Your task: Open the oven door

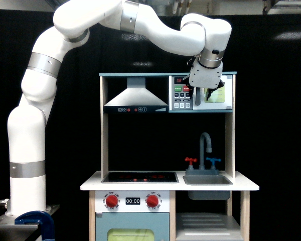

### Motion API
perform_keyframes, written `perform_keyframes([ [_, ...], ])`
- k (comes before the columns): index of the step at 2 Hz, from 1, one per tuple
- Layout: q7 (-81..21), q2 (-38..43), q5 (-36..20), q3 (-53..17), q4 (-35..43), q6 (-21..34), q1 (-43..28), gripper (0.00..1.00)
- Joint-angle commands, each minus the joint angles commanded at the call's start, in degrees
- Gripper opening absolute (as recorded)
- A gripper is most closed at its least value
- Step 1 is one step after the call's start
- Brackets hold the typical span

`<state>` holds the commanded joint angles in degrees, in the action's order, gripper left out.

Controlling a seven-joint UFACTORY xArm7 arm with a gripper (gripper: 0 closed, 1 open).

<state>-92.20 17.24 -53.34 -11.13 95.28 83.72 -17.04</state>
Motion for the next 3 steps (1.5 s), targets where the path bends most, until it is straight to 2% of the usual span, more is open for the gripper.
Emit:
perform_keyframes([
  [1,-0.17,-0.97,0.33,0.57,-1.11,-0.08,0.60,1.00],
  [2,0.08,-1.60,0.61,1.46,-1.79,-0.54,0.98,0.00],
  [3,-0.59,-0.62,0.86,2.26,-0.63,0.49,3.05,0.00],
])
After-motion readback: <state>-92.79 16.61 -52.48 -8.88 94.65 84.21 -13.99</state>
